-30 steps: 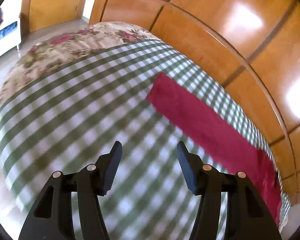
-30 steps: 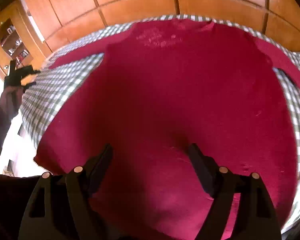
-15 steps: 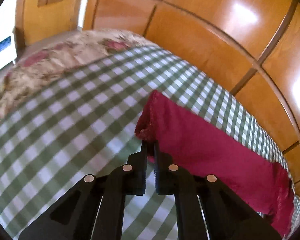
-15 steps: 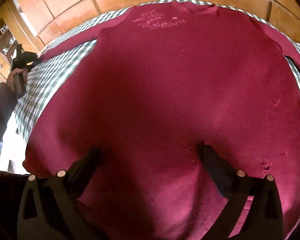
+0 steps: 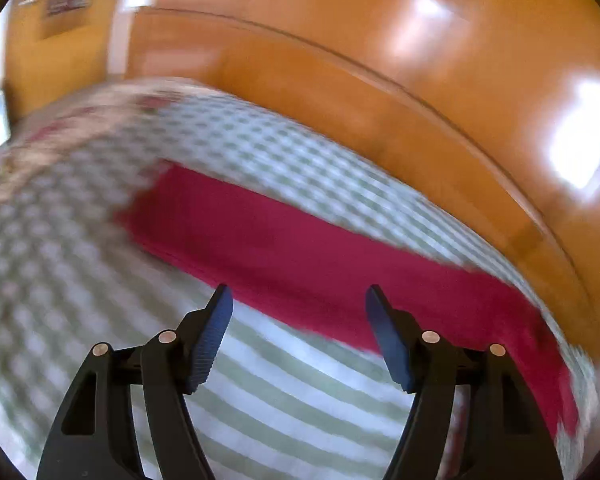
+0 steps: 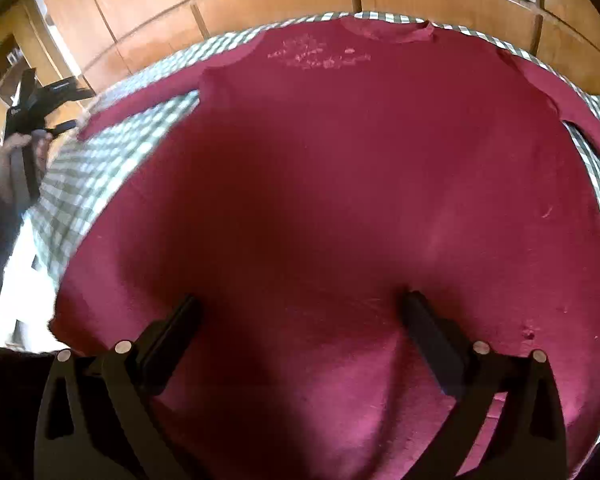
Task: Fold small clothes
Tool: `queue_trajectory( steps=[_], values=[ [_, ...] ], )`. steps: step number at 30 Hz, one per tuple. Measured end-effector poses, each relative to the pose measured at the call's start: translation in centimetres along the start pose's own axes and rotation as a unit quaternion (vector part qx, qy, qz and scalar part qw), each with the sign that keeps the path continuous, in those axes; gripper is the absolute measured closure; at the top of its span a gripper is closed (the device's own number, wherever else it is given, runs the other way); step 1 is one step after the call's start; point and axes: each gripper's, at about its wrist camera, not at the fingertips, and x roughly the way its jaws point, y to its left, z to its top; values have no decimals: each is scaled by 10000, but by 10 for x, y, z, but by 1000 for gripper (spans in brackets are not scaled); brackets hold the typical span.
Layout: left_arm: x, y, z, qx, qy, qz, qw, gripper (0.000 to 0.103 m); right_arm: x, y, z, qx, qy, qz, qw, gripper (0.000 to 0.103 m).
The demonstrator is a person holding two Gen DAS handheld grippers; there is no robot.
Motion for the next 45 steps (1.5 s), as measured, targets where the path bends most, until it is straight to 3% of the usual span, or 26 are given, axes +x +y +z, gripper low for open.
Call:
queue_trajectory(
  steps=[3,5,7,9,10,13,17,21,23,27,29,30,33,35,38,40,42,44,45],
  values=[
    [-1,-81,-57,719,345,-650,9947,35,-21,-38,3,649,-290,26,9975,25],
    [1,-118,-90,1070,525,-905,9887,35,-39,-79,1,1272,-565,-68,9902,29],
    [4,-157,-127,1572,762,-1081,9787,35,-60,-134,-7,2104,-844,-189,9738,40],
    [8,-182,-155,1974,914,-1154,9692,35,-80,-192,-16,2898,-1153,-307,9496,50],
    [11,-194,-172,2269,936,-1103,9631,35,-91,-222,-20,3274,-1324,-385,9348,51],
    [22,-202,-197,2605,977,-922,9561,29,-109,-292,-24,3986,-1663,-666,8995,54],
    [24,-197,-200,2650,980,-971,9543,22,-115,-373,-11,4747,-1952,-893,8535,57],
    [27,-199,-200,2689,1011,-1048,9521,14,-112,-426,3,5327,-2130,-979,8132,57],
    [29,-201,-200,2688,1007,-1055,9521,14,-108,-444,11,5501,-2194,-1053,7989,57],
    [30,-202,-201,2665,1036,-1124,9516,10,-105,-464,27,5526,-2175,-1289,7942,58],
    [31,-203,-201,2672,1056,-1139,9510,9,-102,-472,32,5460,-2101,-1361,7995,73],
    [32,-203,-201,2677,1062,-1134,9509,9,-103,-472,37,5361,-2018,-1390,8078,98],
    [32,-204,-201,2692,1075,-1134,9503,8,-126,-458,43,4854,-2286,-1850,8234,98],
    [33,-204,-200,2690,1081,-1138,9503,8,-127,-468,37,4901,-2300,-2029,8159,98],
    [34,-204,-200,2702,1091,-1152,9496,7,-108,-481,16,5159,-1915,-2122,8075,98],
    [35,-202,-199,2704,1100,-1170,9493,6,-104,-478,12,5066,-2003,-2066,8127,96],
    [35,-202,-199,2707,1103,-1176,9491,6,-106,-477,11,5131,-2088,-1892,8108,87],
    [35,-201,-198,2701,1099,-1186,9491,6,-110,-471,14,5058,-2024,-1901,8167,70],
    [35,-201,-198,2701,1098,-1193,9491,6,-113,-462,17,4942,-1985,-1917,8244,50]
  ],
)
